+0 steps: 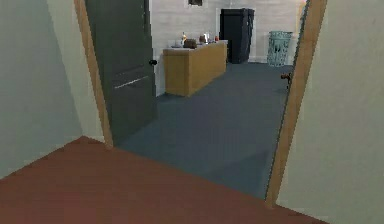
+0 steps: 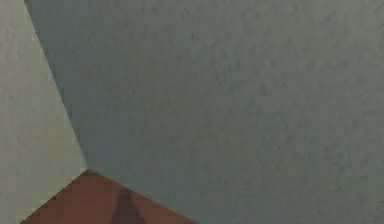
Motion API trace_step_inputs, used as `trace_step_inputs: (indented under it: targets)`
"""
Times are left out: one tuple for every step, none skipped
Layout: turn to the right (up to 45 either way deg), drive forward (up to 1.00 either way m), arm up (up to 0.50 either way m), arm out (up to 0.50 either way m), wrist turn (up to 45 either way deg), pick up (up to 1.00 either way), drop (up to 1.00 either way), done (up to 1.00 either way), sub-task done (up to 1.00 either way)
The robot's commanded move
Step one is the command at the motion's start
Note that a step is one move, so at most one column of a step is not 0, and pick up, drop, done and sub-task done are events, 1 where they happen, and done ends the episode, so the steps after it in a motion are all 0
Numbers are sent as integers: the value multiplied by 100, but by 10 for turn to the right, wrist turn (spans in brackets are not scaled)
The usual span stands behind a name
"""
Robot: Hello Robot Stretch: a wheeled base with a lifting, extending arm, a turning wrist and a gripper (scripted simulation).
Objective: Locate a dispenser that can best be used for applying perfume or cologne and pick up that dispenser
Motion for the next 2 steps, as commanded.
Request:
trace_step_inputs:
  targets:
    - [0,100,0,0,0,0,0,0,0]
    - [0,100,0,0,0,0,0,0,0]
